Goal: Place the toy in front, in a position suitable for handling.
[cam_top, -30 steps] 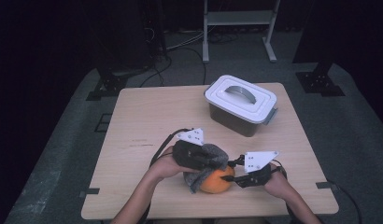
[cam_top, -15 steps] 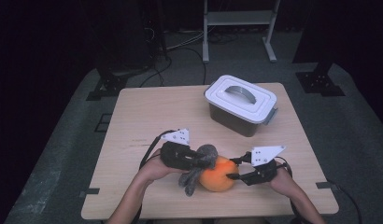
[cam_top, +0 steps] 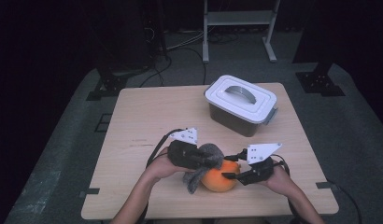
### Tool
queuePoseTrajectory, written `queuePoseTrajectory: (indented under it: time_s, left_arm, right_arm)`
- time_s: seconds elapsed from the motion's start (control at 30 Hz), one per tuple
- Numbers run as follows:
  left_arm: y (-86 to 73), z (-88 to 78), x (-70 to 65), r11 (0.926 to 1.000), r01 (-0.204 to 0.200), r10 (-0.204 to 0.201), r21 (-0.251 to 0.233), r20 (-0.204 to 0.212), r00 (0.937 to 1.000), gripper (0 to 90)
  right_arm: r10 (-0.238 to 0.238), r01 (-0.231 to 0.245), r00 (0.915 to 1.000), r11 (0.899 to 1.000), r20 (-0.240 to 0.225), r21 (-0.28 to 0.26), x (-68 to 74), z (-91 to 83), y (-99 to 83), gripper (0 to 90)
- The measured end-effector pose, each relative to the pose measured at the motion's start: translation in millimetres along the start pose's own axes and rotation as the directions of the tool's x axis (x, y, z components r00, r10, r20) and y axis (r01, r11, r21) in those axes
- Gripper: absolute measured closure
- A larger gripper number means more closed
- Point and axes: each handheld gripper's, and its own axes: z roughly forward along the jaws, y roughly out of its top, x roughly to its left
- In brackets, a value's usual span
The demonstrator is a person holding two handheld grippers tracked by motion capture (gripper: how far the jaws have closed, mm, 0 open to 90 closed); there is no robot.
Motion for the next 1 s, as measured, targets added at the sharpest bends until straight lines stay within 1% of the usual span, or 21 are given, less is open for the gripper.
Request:
queuePoseTrajectory:
  time_s: [0.1,0.17,0.23,0.3,0.33,0.43,0.47,0.53,0.63,0.67,0.73,0.77,0.8,0.83,0.9,0.93,1.0]
  left_arm:
    - [-4.9,-7.2,-1.8,0.9999,0.004,-0.005,-0.010,-0.013,0.9999,73.7]
    - [-9.0,-12.8,-2.5,0.9997,0.015,-0.015,-0.019,-0.022,0.9997,73.6]
    - [-13.3,-14.6,-2.3,0.9996,0.022,-0.022,-0.017,-0.021,0.9995,73.6]
    - [-15.5,-12.2,-2.3,0.9993,0.025,-0.025,-0.029,-0.005,0.9997,73.6]
    - [-15.1,-9.8,-2.6,0.9992,0.024,-0.024,-0.032,0.000,0.9997,73.6]
    - [-9.9,-2.5,-2.7,0.9994,0.013,-0.013,-0.032,0.007,0.9999,73.6]
    - [-8.3,-1.9,-2.8,0.9994,0.010,-0.010,-0.033,0.007,0.9999,73.7]
    - [-3.8,-2.7,-3.1,0.9992,0.003,-0.002,-0.041,0.002,1.0000,73.7]
    - [4.2,-4.3,-5.8,0.9979,-0.012,0.013,-0.064,0.022,0.9997,73.7]
    - [7.4,-3.2,-7.5,0.9979,-0.022,0.023,-0.061,0.023,0.9995,73.7]
    - [12.1,0.4,-10.1,0.9980,-0.033,0.034,-0.054,0.027,0.9990,73.7]
    - [14.6,3.1,-11.2,0.9981,-0.041,0.042,-0.046,0.030,0.9987,73.7]
    - [15.6,4.4,-11.6,0.9983,-0.047,0.048,-0.036,0.028,0.9985,73.7]
    - [15.7,6.4,-11.6,0.9984,-0.056,0.056,-0.012,0.017,0.9983,73.7]
    - [11.5,7.4,-9.7,0.9989,-0.048,0.048,0.006,0.007,0.9988,73.6]
    - [8.2,5.6,-7.1,0.9992,-0.041,0.041,-0.002,0.006,0.9991,73.7]
    - [0.9,-0.6,-2.1,0.9995,-0.014,0.014,-0.028,0.000,0.9999,73.7]
  right_arm:
    - [-0.018,0.018,0.9998,1.000,0.002,0.013,-1.4,-5.6,-5.0,50.8]
    - [-0.009,0.009,0.9999,1.000,0.011,0.017,-3.5,-10.0,-8.0,51.6]
    - [0.027,-0.027,0.9993,1.000,0.027,0.009,-7.0,-14.9,-12.9,51.8]
    - [0.068,-0.068,0.9972,0.998,0.031,-0.009,-11.4,-18.6,-17.6,51.7]
    - [0.070,-0.070,0.9970,0.998,0.031,-0.010,-11.4,-18.7,-17.8,51.6]
    - [0.058,-0.058,0.9977,0.998,0.034,-0.006,-9.0,-15.3,-13.8,51.7]
    - [0.048,-0.048,0.9981,0.999,0.038,0.001,-7.7,-14.1,-11.4,51.9]
    - [0.043,-0.043,0.9982,0.999,0.041,0.004,-6.9,-12.7,-8.9,52.1]
    - [0.041,-0.041,0.9985,0.999,0.037,-0.006,-5.7,-8.5,-5.8,52.2]
    - [0.044,-0.043,0.9986,0.999,0.029,-0.014,-4.6,-5.1,-3.6,52.3]
    - [0.018,-0.018,0.9995,1.000,0.025,-0.006,-2.7,0.9,1.8,52.2]
    - [0.014,-0.014,0.9996,1.000,0.024,-0.005,-2.2,2.9,3.7,52.2]
    - [0.012,-0.011,0.9996,1.000,0.025,-0.008,-2.3,5.8,6.1,52.2]
    - [0.013,-0.013,0.9996,1.000,0.024,-0.007,-2.3,7.1,7.2,52.2]
    - [0.006,-0.006,0.9997,1.000,0.024,-0.003,-2.7,7.8,7.6,52.8]
    - [0.007,-0.007,0.9996,1.000,0.027,-0.005,-3.5,6.6,6.2,53.2]
    - [0.019,-0.018,0.9995,1.000,0.027,-0.011,-4.6,3.8,2.4,53.7]
